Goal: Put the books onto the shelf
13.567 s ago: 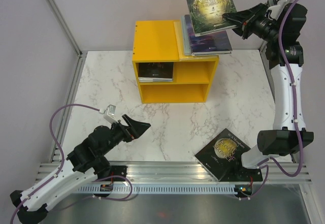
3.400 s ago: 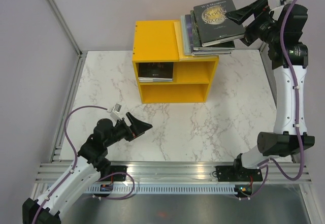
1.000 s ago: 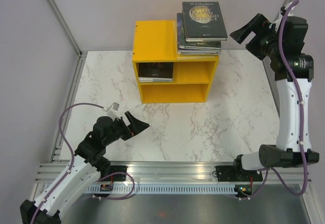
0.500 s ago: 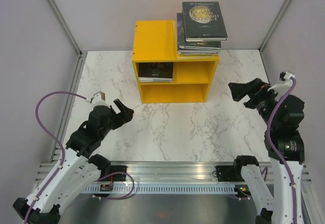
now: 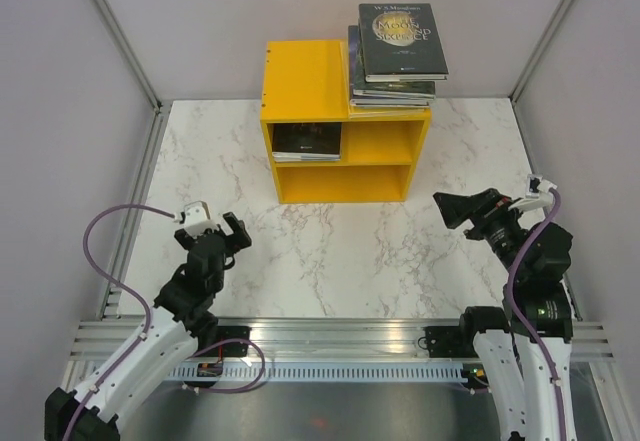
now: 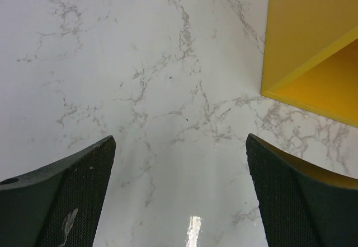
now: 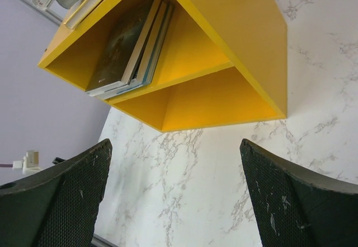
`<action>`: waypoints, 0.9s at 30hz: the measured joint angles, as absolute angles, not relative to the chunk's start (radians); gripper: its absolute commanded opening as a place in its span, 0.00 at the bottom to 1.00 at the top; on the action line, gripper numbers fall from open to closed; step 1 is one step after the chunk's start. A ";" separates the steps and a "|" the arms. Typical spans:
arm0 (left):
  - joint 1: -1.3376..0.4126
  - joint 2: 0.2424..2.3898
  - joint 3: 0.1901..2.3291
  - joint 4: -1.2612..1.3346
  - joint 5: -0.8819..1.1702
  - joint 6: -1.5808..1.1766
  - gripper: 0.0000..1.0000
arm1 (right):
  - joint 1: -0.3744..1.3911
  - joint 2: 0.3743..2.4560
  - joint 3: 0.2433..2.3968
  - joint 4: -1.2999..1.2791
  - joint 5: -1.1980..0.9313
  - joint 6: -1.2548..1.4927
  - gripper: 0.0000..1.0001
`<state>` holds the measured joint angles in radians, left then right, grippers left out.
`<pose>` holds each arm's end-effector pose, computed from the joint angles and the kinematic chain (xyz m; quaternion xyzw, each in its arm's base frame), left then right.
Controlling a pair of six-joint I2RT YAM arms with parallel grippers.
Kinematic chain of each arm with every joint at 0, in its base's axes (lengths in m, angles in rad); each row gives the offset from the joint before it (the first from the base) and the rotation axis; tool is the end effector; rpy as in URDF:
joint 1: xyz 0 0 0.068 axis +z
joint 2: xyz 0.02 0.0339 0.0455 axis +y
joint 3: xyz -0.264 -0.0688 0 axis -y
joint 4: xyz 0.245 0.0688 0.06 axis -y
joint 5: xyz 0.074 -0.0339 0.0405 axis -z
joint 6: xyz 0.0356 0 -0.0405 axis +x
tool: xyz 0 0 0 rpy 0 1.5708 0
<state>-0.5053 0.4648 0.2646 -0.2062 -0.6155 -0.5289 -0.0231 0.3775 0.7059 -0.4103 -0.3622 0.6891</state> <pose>0.1243 -0.0453 0.2012 -0.1759 0.7940 -0.0391 0.5806 0.0943 0.0104 0.3378 0.1378 0.7206 0.3430 0.5866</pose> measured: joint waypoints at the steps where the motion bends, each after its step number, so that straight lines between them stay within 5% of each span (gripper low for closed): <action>1: -0.505 0.465 0.238 -0.172 -0.623 -0.501 1.00 | -0.020 0.375 0.702 -0.402 -0.368 0.696 0.98; 9: -0.505 0.575 0.088 0.350 -0.672 -0.223 1.00 | 0.015 0.352 0.661 -0.356 -0.381 0.708 0.98; 17: -0.442 1.146 0.059 0.951 -0.698 -0.020 1.00 | 0.036 0.340 0.594 -0.344 -0.368 0.702 0.98; 27: -0.280 1.359 0.186 1.136 -0.512 0.072 1.00 | 0.039 0.376 0.517 -0.336 -0.279 0.655 0.98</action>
<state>-0.2798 1.3590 0.1860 1.1358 -0.5117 0.0723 0.0395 0.3759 0.5171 -0.3355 -0.2787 0.6552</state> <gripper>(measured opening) 0.995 0.982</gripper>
